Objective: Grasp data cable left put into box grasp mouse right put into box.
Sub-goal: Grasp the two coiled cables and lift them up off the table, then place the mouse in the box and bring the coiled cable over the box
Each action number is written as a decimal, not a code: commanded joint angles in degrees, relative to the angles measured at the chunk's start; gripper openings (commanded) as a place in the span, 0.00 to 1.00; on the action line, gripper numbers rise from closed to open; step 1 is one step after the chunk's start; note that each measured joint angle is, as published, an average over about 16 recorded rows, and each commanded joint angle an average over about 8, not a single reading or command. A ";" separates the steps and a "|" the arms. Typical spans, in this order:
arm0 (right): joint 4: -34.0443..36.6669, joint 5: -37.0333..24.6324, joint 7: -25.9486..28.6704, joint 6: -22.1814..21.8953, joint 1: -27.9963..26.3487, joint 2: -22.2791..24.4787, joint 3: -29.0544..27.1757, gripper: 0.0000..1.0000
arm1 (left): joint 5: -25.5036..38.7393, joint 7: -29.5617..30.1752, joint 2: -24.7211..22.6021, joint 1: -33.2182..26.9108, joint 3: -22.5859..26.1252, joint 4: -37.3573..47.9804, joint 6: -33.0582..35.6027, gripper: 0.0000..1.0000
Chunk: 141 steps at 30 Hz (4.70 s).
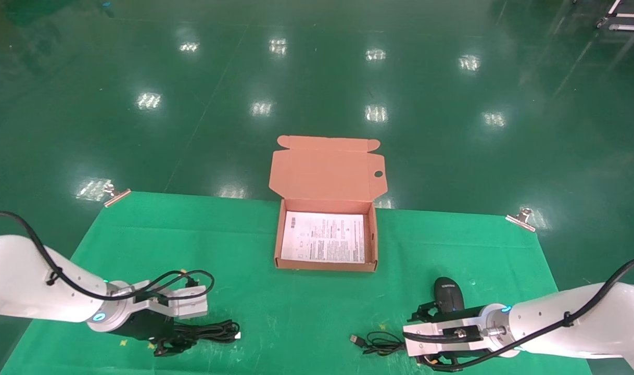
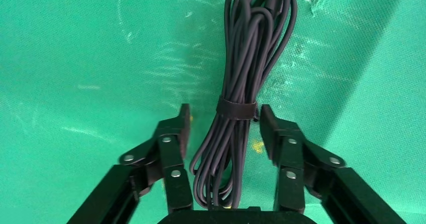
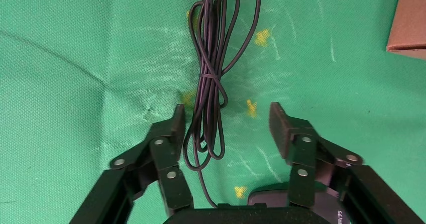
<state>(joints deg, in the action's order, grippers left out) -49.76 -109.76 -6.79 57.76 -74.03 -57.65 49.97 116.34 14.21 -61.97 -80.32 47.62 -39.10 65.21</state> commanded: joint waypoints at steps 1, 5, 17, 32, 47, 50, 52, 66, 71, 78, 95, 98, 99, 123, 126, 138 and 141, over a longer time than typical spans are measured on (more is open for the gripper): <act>-0.07 -0.02 0.01 0.02 0.00 0.02 0.01 0.00 | 0.01 0.01 0.02 0.01 0.01 -0.06 0.01 0.00; -0.14 -0.03 0.03 0.04 0.01 0.04 0.03 0.00 | 0.02 0.03 0.03 0.02 0.03 -0.13 0.04 0.00; -0.25 -0.06 0.09 0.09 -0.08 0.14 0.00 0.00 | 0.03 0.02 0.11 -0.03 0.00 -0.29 0.08 0.00; -13.46 1.46 6.01 -2.97 -6.66 7.90 -6.22 0.00 | -1.56 -0.87 5.68 -4.67 -4.08 -14.60 -3.86 0.00; -7.28 3.06 0.95 -13.06 -18.66 -4.21 -9.97 0.00 | 6.41 3.15 2.61 -7.49 -5.57 -25.00 -14.44 0.00; -2.95 4.52 -2.44 -14.43 -21.11 -7.17 -10.45 0.00 | 8.22 3.86 1.45 -8.11 -5.56 -24.83 -15.86 0.00; -0.15 5.69 -4.72 -15.09 -22.54 -8.88 -10.84 0.00 | 9.05 4.42 0.73 -8.58 -5.66 -24.39 -16.58 0.00; 9.39 9.67 -12.87 -15.84 -26.87 -14.09 -11.98 0.00 | 11.55 5.47 -1.72 -10.43 -5.93 -22.20 -19.07 0.00; 9.51 10.12 -13.01 -15.45 -25.95 -14.55 -11.86 0.00 | 11.99 5.49 -1.21 -9.71 -5.56 -21.95 -18.45 0.00; 12.10 10.38 -14.36 -15.70 -24.57 -15.85 -11.49 0.00 | 14.23 6.51 0.18 -8.34 -4.78 -21.79 -16.89 0.00; 19.83 14.64 -17.68 -15.92 -20.25 -20.32 -7.77 0.00 | 22.12 13.60 4.00 -6.19 -3.77 -24.97 -10.67 0.00; 19.66 16.77 -16.85 -16.42 -19.26 -20.50 -6.28 0.00 | 23.17 14.72 4.63 -5.94 -3.73 -25.92 -9.66 0.00; 19.53 17.70 -16.47 -16.57 -18.91 -20.54 -5.82 0.00 | 23.45 15.05 4.80 -5.86 -3.72 -26.24 -9.38 0.00; 26.89 29.97 -5.83 -21.17 -16.39 -20.63 6.43 0.42 | 24.81 16.99 5.40 -5.20 -3.77 -28.48 -8.23 0.00; 26.88 30.46 -5.28 -21.32 -16.44 -20.36 7.35 0.79 | 24.84 16.98 5.42 -5.18 -3.76 -28.53 -8.21 0.00; 24.28 30.67 -3.50 -21.67 -15.97 -18.42 9.21 1.00 | 26.11 17.63 3.56 -3.91 -2.99 -28.69 -9.01 0.00; 23.76 30.54 -3.17 -21.55 -16.04 -17.59 9.37 1.00 | 25.52 17.29 2.64 -3.38 -2.72 -28.54 -9.63 0.00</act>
<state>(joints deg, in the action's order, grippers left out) -26.18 -79.23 -10.01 36.19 -90.16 -74.75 59.22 141.53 31.06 -59.70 -83.43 45.02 -67.53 54.99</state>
